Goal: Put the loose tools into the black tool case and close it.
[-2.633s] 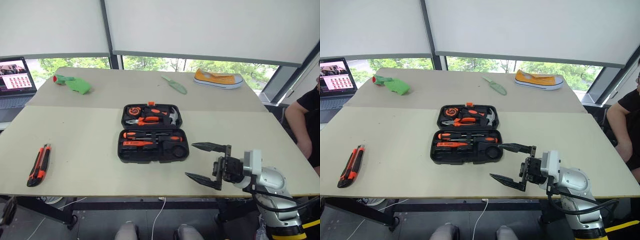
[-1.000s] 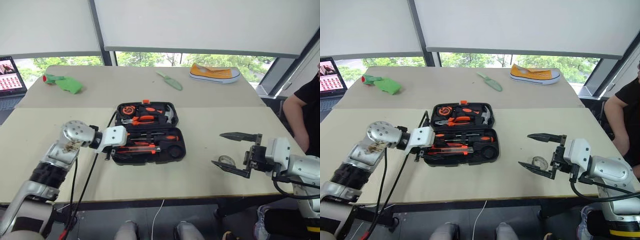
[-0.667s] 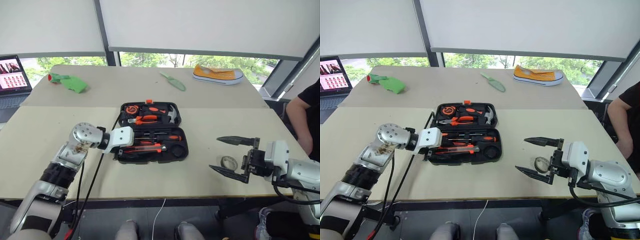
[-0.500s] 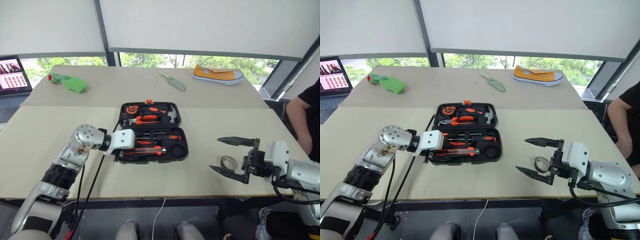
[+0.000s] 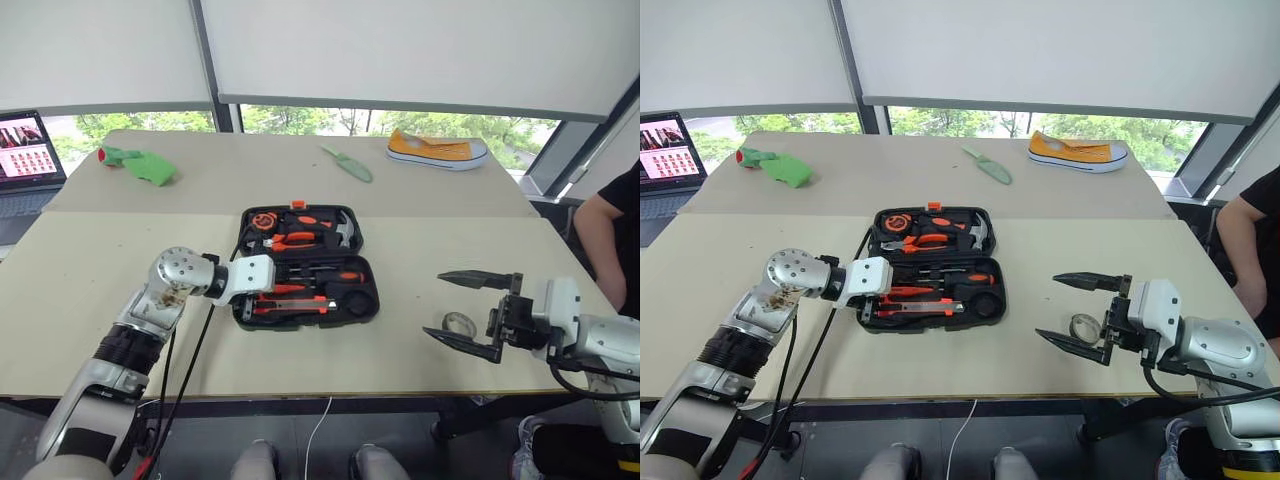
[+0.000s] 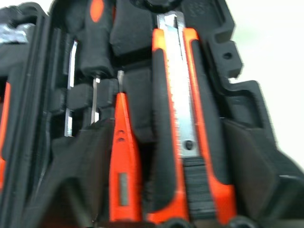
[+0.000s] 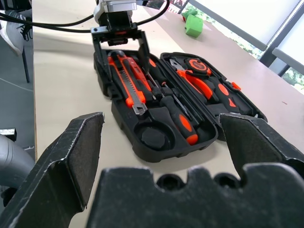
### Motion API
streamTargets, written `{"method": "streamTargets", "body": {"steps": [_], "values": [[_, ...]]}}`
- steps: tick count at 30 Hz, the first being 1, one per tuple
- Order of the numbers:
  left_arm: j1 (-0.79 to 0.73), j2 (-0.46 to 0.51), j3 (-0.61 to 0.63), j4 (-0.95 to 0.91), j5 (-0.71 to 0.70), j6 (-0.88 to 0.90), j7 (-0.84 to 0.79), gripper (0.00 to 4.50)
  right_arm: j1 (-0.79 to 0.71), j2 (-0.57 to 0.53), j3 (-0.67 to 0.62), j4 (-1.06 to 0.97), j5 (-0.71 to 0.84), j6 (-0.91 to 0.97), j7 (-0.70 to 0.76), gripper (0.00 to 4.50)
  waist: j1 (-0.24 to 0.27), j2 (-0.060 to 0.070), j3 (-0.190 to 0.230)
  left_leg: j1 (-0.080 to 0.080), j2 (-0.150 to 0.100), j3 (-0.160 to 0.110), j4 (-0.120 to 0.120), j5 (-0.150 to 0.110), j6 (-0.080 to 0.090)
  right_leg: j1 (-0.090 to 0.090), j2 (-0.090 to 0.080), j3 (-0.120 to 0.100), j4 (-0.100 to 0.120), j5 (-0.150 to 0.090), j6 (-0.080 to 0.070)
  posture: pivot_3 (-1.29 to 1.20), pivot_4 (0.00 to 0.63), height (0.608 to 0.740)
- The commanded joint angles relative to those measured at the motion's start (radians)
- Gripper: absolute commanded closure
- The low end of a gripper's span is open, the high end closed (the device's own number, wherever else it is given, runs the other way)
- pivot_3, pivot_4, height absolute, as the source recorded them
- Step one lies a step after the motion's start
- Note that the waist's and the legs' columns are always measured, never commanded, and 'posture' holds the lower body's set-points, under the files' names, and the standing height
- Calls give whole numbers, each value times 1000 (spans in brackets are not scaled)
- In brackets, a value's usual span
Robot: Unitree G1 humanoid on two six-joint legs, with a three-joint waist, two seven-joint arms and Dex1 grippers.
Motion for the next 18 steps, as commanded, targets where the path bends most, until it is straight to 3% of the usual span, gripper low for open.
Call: {"method": "streamTargets", "body": {"steps": [1, 5, 8, 18], "values": [[-7, -37, 60, 55, -89, -45, -11, 29, -3, -11, -32, -14, 4, -12, 0, 0, 1, 0, 0, 0, 0, 0, 0, 0, 0, 0, 0, 0, 0, 0, 0, 0, 150, 740], [-13, -62, 165, 92, -257, -48, -105, 29, -4, -5, -38, 1, 10, -7, -7, 0, 1, 0, 0, 0, 0, 0, 2, 0, 0, 0, 0, 0, 2, 0, 0, 0, 150, 740], [-2, -74, 203, 95, -315, -6, -120, 711, -3, 8, -38, 21, 10, -10, -17, 0, 1, 0, 0, 0, 0, 0, 2, 0, 0, 0, 0, 0, 2, 0, 0, 0, 150, 740], [76, -101, 111, 91, -180, -61, -50, 4480, 15, 50, -22, 13, -2, -14, -47, 0, 3, 0, 0, 0, 0, -1, 3, 0, 0, 0, 0, 0, 3, 0, 0, 0, 150, 740]]}}
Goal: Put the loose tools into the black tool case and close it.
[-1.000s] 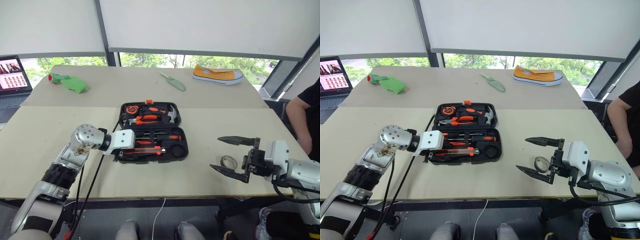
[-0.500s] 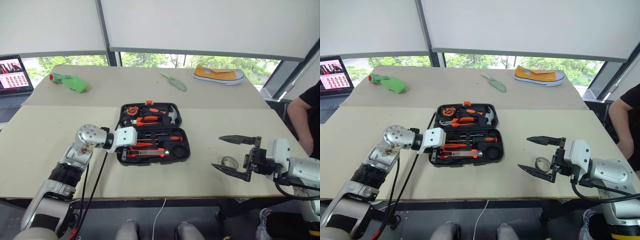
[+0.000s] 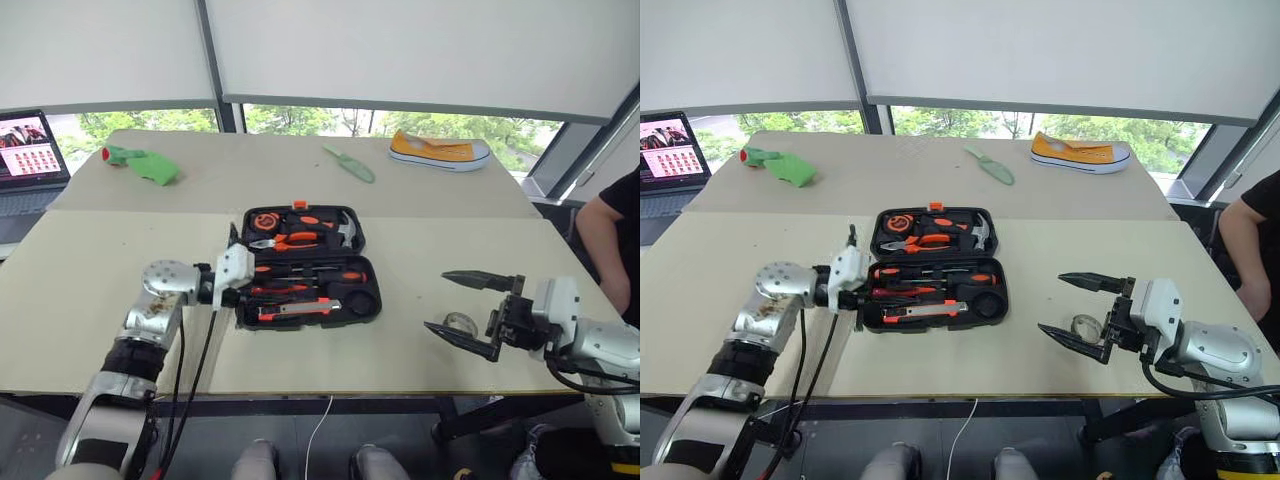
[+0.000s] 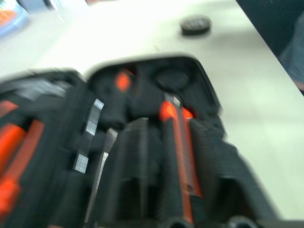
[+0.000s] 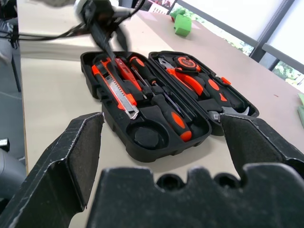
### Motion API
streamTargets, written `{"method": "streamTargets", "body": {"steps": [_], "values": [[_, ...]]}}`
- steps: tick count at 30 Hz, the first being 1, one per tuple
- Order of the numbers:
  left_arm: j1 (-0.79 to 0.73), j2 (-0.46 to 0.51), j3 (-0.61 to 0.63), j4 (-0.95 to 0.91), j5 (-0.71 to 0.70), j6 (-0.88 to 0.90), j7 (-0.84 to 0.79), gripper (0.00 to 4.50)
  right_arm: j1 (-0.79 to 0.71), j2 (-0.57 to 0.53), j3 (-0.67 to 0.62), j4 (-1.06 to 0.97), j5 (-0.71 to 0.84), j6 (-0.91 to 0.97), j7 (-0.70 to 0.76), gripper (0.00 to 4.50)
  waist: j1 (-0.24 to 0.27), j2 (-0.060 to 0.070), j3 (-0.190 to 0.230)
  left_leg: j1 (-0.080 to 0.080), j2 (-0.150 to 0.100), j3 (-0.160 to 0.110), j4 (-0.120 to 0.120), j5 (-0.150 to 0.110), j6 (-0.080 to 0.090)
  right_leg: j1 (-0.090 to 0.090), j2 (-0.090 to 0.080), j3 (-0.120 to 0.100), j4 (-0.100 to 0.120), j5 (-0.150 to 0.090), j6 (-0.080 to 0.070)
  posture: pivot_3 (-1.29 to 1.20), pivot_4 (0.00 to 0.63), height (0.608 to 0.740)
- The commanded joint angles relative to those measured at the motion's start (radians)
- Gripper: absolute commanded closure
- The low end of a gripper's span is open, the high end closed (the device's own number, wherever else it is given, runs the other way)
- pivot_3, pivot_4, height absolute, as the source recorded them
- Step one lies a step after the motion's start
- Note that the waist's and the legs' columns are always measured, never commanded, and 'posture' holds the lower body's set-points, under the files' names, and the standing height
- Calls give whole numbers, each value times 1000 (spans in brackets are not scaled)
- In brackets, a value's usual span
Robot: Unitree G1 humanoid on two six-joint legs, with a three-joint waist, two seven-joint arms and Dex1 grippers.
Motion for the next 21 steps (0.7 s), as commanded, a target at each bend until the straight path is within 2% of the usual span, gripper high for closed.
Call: {"method": "streamTargets", "body": {"steps": [1, 4, 8, 10, 12, 15, 17, 21], "values": [[-3, -7, -20, 9, 57, -22, 53, 4480, 2, 5, -17, -26, 1, -13, -14, 0, 0, 0, 0, 0, 0, 0, 0, 0, 0, 0, 0, 0, 0, 0, 0, 0, 150, 740], [-11, -10, -54, 65, 123, -57, 85, 4480, 7, 10, -17, -29, 0, -12, -19, 0, 0, 0, 0, 0, 0, 0, 0, 0, 0, 0, 0, 0, 1, 0, 0, 0, 150, 740], [-38, -36, -70, 118, 153, 4, 138, 4480, 17, 16, -14, -40, 1, -7, -28, 0, 5, 1, -1, 6, -1, -1, 0, 1, 2, 8, 0, 0, 0, -1, 1, 0, 150, 740], [-38, -42, -83, 119, 159, 75, 145, 4480, 26, 21, -15, -51, 2, -3, -35, 0, 4, 2, -1, 14, -2, -2, 0, 2, 2, 16, 0, 0, -1, -4, 7, 0, 150, 740], [-26, -40, -103, 100, 164, 180, 144, 4480, 38, 24, -15, -64, 4, 1, -42, 0, 3, 2, -1, 15, -3, -2, 0, 0, 0, 18, -1, 0, -2, -6, 1, 0, 150, 740], [3, -36, -122, 51, 156, 302, 138, 4480, 54, 28, -17, -82, 10, 7, -54, 0, 0, 4, -3, 17, -3, -3, 0, -1, -2, 21, -2, 0, -2, -5, 1, 0, 150, 740], [15, -40, -116, 22, 143, 341, 148, 4480, 61, 30, -18, -91, 13, 10, -59, 0, -2, 10, -7, 21, -4, -3, 0, -1, -2, 25, -2, 0, -4, -5, 1, 0, 150, 740], [18, -80, -32, -6, 57, 127, 123, 4480, 73, 31, -25, -105, 21, 20, -73, 0, -3, 16, -11, 24, -4, -3, -3, -1, -2, 29, -3, 0, -7, -6, 1, 0, 150, 740]]}}
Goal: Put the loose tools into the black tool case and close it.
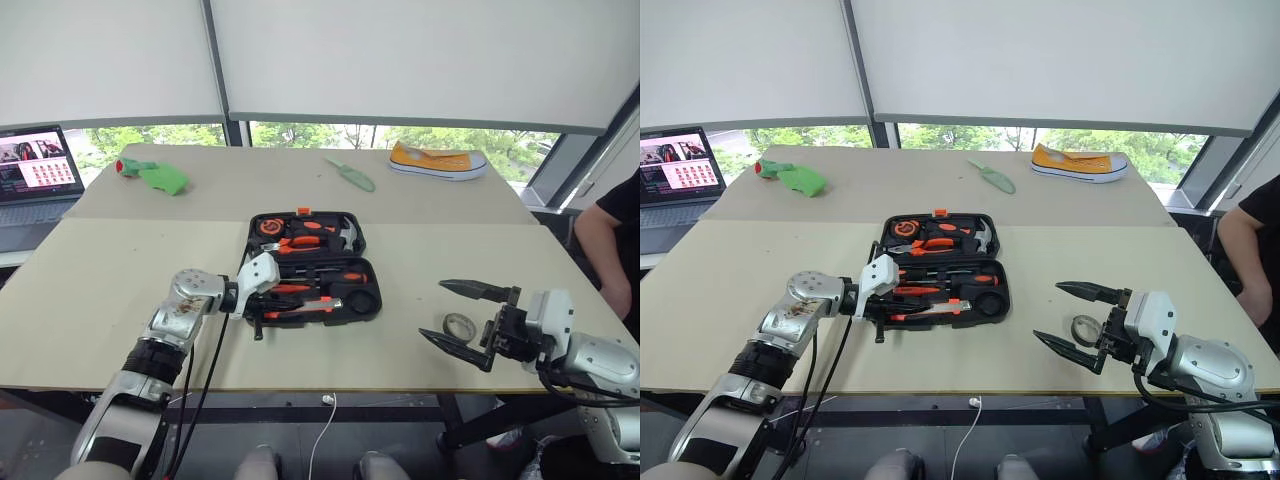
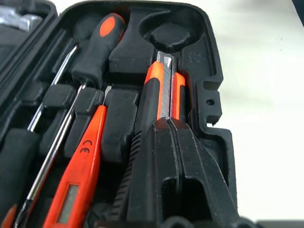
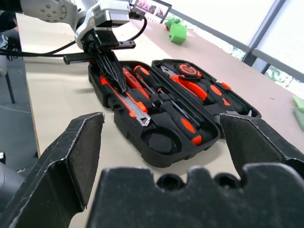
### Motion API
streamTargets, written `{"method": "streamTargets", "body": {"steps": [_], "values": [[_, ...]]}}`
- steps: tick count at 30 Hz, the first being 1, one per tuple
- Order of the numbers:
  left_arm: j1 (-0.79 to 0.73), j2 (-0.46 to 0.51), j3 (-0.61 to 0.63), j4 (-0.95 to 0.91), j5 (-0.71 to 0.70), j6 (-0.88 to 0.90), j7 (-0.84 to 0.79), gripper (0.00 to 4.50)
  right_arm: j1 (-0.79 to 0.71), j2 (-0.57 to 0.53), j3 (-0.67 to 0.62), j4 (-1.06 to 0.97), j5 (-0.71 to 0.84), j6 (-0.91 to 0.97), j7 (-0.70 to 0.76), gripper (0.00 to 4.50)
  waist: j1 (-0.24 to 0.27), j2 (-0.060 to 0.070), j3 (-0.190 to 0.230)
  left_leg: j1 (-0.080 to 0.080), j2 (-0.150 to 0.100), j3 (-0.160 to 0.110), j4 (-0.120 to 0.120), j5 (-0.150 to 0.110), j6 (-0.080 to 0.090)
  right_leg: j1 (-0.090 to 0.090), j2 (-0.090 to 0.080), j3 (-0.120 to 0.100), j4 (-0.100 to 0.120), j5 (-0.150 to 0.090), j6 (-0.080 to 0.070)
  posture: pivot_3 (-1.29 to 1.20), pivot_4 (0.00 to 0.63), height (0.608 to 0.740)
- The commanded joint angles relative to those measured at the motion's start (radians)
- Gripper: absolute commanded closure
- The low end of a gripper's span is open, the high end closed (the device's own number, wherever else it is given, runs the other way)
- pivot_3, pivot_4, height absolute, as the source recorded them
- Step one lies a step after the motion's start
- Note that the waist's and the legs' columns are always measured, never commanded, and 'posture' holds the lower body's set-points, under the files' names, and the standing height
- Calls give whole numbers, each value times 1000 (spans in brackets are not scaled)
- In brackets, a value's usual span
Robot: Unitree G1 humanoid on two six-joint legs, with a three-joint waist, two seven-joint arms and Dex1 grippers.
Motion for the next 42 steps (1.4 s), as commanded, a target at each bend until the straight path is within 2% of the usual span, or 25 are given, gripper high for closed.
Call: {"method": "streamTargets", "body": {"steps": [1, 2, 5, 7, 13, 19, 22, 26, 31, 35, 37, 42], "values": [[17, -32, 38, 20, -45, -142, -9, 4480, 7, 1, -28, -36, 21, 9, -17, 0, 3, 0, 0, -1, 0, 0, 0, 1, 1, -1, 0, 0, 0, -1, 0, 0, 150, 740], [9, -43, 56, 26, -57, -161, 2, 4480, 8, 1, -29, -37, 22, 10, -17, 0, 4, 0, 0, -2, 0, -1, 0, 4, 6, -1, 0, 0, 0, -1, 0, 0, 150, 740], [-6, -65, 89, 43, -75, -230, 23, 4480, 7, 1, -28, -38, 24, 11, -20, 0, 3, -1, 1, -9, -1, -1, 0, 4, 7, -6, 0, 0, -1, 0, 1, 0, 150, 740], [-4, -68, 90, 48, -67, -247, 31, 4480, 7, 2, -26, -38, 26, 11, -22, 0, 3, -1, 1, -13, -1, -1, 0, 4, 7, -11, 0, 0, -1, 4, 8, 0, 150, 740], [14, -46, 33, 79, 22, -256, 66, 4480, 0, 4, -15, -35, 25, 12, -23, 0, 2, -2, 1, -17, -1, -2, 0, 4, 8, -14, 0, 0, -3, 6, 5, 0, 150, 740], [27, -29, -25, 94, 90, -191, 87, 4480, -2, 3, -15, -35, 25, 16, -24, 0, 1, -1, 1, -16, -1, -2, 0, 4, 8, -12, 0, 0, -5, 4, 9, 0, 150, 740], [33, -24, -60, 97, 114, -87, 98, 4480, 0, 2, -16, -36, 26, 22, -28, 0, 1, 0, 0, -15, -1, -2, 0, 4, 8, -12, 0, 0, -5, 4, 9, 0, 150, 740], [24, -28, -88, 145, 171, -39, 181, 4480, 7, 1, -12, -45, 28, 44, -33, 0, 0, 1, -2, -8, -1, -2, -1, 3, 7, -5, 0, 0, -6, 3, 7, 0, 150, 740], [67, -47, -18, 86, 21, -168, 85, 4480, 43, 3, -39, -72, 31, 52, -49, 0, -3, 1, -3, -1, -1, -2, -2, -1, 0, 2, -1, 0, -8, 1, 2, 0, 150, 740], [81, -71, 124, 29, -154, -282, 20, 3480, 123, 8, -124, -85, 43, 49, -79, 0, -6, 1, -2, -2, -2, -1, -8, 0, 2, 0, -1, 0, -11, 0, 2, 0, 150, 740], [101, -59, 176, -24, -232, -292, -32, 2739, 183, 14, -177, -71, 32, 36, -91, 0, -5, 0, -2, -6, -2, -2, -10, 3, 7, -3, -1, 0, -11, 1, 3, 0, 150, 740], [199, 31, 226, -134, -290, -273, -104, 843, 330, 54, -286, -4, -26, -33, -114, 0, -3, 0, -2, -15, -3, -3, -14, 3, 8, -14, -1, 0, -11, 5, 1, 0, 150, 740]]}}
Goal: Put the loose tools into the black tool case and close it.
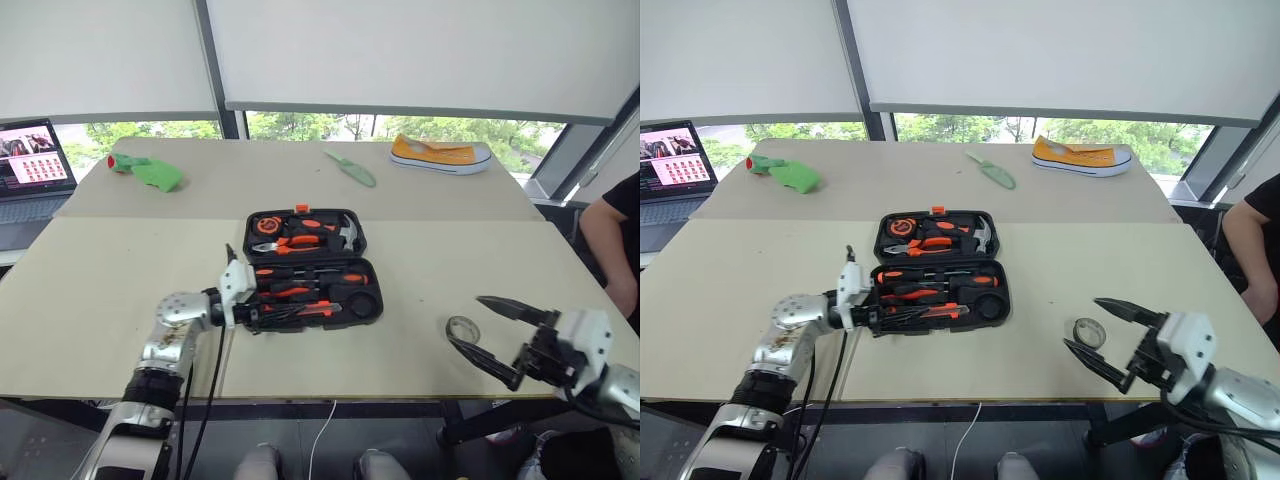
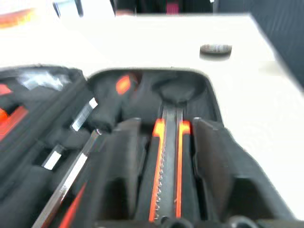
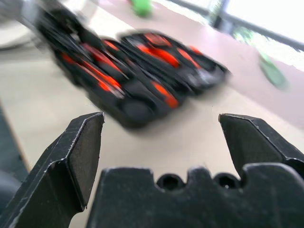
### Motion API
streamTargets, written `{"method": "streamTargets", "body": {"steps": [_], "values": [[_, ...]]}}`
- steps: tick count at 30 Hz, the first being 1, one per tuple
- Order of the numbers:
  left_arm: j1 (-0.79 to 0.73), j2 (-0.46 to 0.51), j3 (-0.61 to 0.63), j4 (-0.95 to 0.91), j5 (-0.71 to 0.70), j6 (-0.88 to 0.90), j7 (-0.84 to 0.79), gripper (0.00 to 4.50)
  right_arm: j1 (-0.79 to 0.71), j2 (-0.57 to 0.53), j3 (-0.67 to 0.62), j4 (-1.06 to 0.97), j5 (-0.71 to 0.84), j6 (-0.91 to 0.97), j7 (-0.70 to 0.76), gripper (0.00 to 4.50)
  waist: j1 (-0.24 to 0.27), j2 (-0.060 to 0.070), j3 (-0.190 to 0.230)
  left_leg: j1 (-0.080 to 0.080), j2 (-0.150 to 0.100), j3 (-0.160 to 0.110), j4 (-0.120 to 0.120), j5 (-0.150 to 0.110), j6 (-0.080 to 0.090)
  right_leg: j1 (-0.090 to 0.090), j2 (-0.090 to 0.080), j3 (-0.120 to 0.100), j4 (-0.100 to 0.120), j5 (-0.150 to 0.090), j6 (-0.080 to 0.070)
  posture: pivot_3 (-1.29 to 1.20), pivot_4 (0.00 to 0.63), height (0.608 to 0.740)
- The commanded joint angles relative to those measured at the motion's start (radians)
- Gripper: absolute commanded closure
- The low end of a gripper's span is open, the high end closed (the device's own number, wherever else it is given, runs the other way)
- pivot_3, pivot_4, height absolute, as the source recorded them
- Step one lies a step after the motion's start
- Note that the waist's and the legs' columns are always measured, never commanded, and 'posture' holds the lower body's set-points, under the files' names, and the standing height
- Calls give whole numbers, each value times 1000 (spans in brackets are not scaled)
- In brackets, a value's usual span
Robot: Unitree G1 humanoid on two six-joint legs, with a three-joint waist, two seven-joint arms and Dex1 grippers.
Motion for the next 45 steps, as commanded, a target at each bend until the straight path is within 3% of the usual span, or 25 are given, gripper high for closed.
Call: {"method": "streamTargets", "body": {"steps": [1, 3, 6, 10, 16, 20, 28, 31, 42, 45], "values": [[72, 59, 54, -115, -72, 24, -42, 399, 86, 34, -100, 44, -36, -75, -22, 0, 0, 0, 0, 0, 0, 0, 0, 0, 0, 0, 0, 0, 0, 0, 0, 0, 150, 740], [137, 105, 95, -183, -139, 99, -62, 41, 147, 67, -137, 81, -72, -118, -47, 0, -1, 0, 0, 0, 0, 0, 0, 0, 0, 0, 0, 0, 0, -1, 0, 0, 150, 740], [238, 153, 165, -251, -204, 159, -57, 41, 220, 106, -159, 81, -86, -117, -79, 0, -5, 0, 1, 1, 0, 0, 0, -1, 0, 0, -1, 0, 0, -5, 5, 0, 150, 740], [331, 154, 231, -318, -232, 162, -10, 41, 242, 83, -138, -42, -28, 52, -139, 0, -13, 1, 1, 5, 2, 1, 0, -5, -7, 1, -2, 0, 0, -8, -3, 0, 150, 740], [379, 125, 195, -387, -220, 150, -18, 41, 90, -136, -37, -117, -30, 343, -140, 0, -19, -1, 2, 7, 2, 3, 1, -5, -8, 0, -3, 2, 0, -6, -5, 0, 150, 740], [390, 107, 178, -421, -216, 152, -4, 41, -51, -270, 111, -92, -63, 484, -98, 0, -14, -2, 2, 6, 2, 3, 1, -4, -7, 1, -2, 2, 0, -6, -5, 0, 150, 740], [397, 98, 143, -477, -211, 139, -13, 41, -306, -360, 362, 17, -128, 643, -38, 0, -8, -3, 3, -1, 0, 2, 0, -4, 2, -3, -1, 3, -2, -4, -1, 0, 150, 740], [414, 98, 132, -498, -207, 133, -19, 0, -362, -361, 413, 38, -149, 690, -41, 723, -8, -3, 3, -2, 0, 2, 0, -5, 3, -2, -1, 3, -2, -4, -1, 0, 150, 740], [422, 80, 113, -501, -190, 101, 11, 0, -451, -377, 455, 111, -224, 659, -5, 4443, -8, -3, 3, -1, 0, 2, 3, -5, 3, -2, -1, 3, -1, -4, 1, 0, 150, 740], [433, 62, 116, -509, -190, 103, 48, 0, -583, -300, 453, 66, -124, 707, 39, 4443, -15, -3, 4, -1, 0, 2, 3, -5, 3, -2, -1, 4, -1, -4, 1, 0, 150, 740]]}}
